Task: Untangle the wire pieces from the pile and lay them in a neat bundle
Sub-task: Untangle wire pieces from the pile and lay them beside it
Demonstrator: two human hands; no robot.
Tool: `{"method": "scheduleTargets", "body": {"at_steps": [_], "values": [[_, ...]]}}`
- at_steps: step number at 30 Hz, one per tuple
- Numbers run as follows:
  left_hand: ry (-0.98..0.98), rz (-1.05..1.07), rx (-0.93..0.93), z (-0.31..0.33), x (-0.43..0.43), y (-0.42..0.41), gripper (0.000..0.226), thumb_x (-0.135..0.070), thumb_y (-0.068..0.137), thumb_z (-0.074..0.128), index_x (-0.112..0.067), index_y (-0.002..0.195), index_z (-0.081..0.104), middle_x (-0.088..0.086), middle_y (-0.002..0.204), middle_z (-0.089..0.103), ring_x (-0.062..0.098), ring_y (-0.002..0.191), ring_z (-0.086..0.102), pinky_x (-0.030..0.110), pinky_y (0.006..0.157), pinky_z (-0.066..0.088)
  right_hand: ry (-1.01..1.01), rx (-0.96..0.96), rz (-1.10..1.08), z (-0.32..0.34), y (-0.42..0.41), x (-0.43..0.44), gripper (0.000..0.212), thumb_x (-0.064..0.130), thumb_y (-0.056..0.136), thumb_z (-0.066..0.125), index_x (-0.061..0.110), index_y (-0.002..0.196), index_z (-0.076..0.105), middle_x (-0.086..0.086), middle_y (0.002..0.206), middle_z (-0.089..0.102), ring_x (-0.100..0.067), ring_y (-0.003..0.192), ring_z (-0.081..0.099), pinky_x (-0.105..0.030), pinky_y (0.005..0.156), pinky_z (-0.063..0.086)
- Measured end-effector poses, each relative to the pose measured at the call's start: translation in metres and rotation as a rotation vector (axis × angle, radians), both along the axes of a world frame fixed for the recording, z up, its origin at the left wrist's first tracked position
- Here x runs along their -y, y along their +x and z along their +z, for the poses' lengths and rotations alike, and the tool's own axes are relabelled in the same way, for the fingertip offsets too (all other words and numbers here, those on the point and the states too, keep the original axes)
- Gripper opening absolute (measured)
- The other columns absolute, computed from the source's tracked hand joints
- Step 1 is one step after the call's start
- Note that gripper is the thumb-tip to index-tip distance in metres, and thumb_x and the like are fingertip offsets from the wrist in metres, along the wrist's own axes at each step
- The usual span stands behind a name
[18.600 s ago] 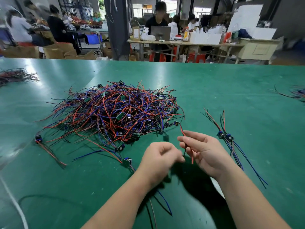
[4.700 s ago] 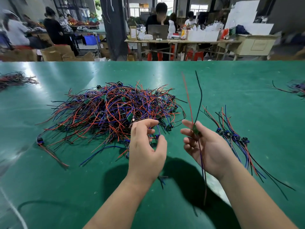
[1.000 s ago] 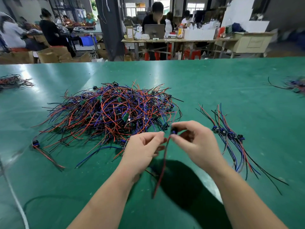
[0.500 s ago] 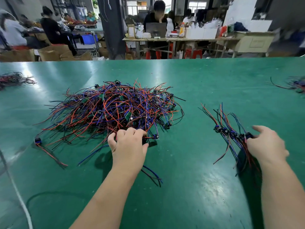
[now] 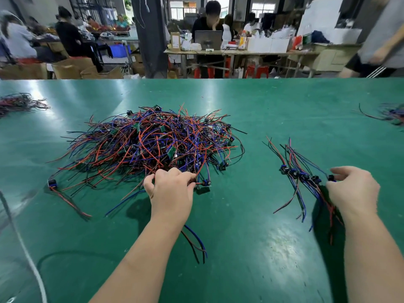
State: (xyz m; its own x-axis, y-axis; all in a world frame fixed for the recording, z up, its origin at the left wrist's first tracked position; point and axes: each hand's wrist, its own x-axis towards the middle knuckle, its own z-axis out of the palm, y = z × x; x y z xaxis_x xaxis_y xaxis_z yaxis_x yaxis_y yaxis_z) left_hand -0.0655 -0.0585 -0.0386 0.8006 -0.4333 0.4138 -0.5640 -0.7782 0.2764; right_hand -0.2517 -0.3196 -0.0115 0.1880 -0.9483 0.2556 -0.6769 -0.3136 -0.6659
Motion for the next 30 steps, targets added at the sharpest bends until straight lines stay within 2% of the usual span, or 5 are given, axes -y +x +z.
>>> {"method": "scheduleTargets", "body": {"at_steps": [12, 17, 23, 26, 30], "values": [[-0.035, -0.068, -0.045, -0.001, 0.0, -0.004, 0.03, -0.033, 0.09, 0.057, -0.044, 0.118, 0.059, -0.013, 0.11, 0.049, 0.015, 0.108, 0.041, 0.035, 0.097, 0.014, -0.092, -0.087, 0.041, -0.003, -0.003, 0.007, 0.028, -0.015, 0.076, 0.053, -0.009, 0.097, 0.069, -0.03, 0.105, 0.065, -0.044, 0.098, 0.059, -0.043, 0.086, 0.05], [-0.082, -0.077, -0.067, -0.002, 0.0, -0.002, 0.028, -0.029, 0.089, 0.059, -0.041, 0.114, 0.062, -0.012, 0.107, 0.051, 0.016, 0.107, 0.042, 0.034, 0.096, 0.013, -0.084, 0.168, 0.089, 0.006, -0.005, 0.004, 0.032, -0.002, 0.081, 0.063, 0.007, 0.111, 0.067, -0.011, 0.109, 0.07, -0.016, 0.088, 0.064, -0.02, 0.088, 0.039], [-0.111, -0.078, -0.088, -0.003, 0.001, -0.003, 0.027, -0.026, 0.087, 0.061, -0.038, 0.11, 0.065, -0.011, 0.104, 0.053, 0.017, 0.104, 0.043, 0.037, 0.096, 0.017, -0.206, 0.414, 0.154, 0.024, -0.014, 0.008, 0.024, 0.005, 0.081, 0.069, 0.004, 0.106, 0.071, -0.011, 0.097, 0.069, 0.007, 0.073, 0.062, -0.01, 0.081, 0.05], [-0.109, -0.074, -0.073, -0.003, 0.0, -0.004, 0.025, -0.025, 0.087, 0.061, -0.037, 0.109, 0.066, -0.011, 0.104, 0.053, 0.017, 0.105, 0.043, 0.037, 0.095, 0.017, -0.398, 0.307, 0.201, 0.027, -0.02, 0.013, 0.02, 0.003, 0.085, 0.065, -0.003, 0.103, 0.07, -0.019, 0.106, 0.067, -0.025, 0.09, 0.066, -0.034, 0.094, 0.05], [-0.084, -0.084, -0.055, -0.002, -0.002, -0.005, 0.027, -0.027, 0.088, 0.06, -0.036, 0.113, 0.065, -0.011, 0.112, 0.051, 0.017, 0.11, 0.039, 0.037, 0.097, 0.015, -0.419, 0.01, 0.215, 0.015, -0.012, 0.014, 0.02, -0.008, 0.086, 0.057, -0.009, 0.101, 0.07, -0.025, 0.111, 0.064, -0.037, 0.106, 0.059, -0.024, 0.095, 0.034]]}}
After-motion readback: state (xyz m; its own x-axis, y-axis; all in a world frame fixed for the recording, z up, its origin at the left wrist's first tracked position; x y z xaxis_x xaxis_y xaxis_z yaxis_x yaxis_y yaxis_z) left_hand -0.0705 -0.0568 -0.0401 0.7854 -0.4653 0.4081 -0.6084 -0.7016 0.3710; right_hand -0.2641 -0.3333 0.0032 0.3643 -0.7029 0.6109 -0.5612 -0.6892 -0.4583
